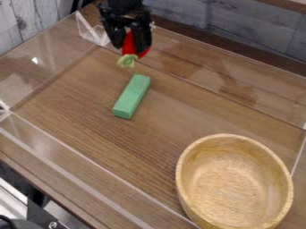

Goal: Move the red fruit to the left

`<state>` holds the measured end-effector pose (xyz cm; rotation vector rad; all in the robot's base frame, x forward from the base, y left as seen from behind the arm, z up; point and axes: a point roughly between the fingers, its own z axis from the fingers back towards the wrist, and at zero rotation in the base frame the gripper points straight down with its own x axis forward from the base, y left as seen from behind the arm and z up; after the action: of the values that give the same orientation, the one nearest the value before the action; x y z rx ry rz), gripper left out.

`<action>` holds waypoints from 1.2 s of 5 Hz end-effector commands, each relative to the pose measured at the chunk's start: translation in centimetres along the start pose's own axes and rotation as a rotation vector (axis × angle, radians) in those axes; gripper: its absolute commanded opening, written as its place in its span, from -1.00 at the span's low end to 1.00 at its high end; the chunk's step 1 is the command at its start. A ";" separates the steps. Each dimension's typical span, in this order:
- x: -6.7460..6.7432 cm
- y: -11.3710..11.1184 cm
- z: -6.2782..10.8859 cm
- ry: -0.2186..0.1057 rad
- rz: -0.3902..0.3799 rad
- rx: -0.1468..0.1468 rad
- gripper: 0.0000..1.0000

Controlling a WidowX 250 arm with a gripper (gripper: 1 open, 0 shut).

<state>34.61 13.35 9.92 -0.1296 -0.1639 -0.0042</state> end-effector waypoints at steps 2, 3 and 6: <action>0.9 5.4 0.5 -0.036 -0.079 0.042 -1.00; 0.6 6.7 -0.3 -0.023 -0.097 0.042 -1.00; -1.9 6.4 -0.5 -0.001 -0.160 0.008 -1.00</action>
<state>32.53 18.76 5.06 -0.1671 -0.1020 -0.1594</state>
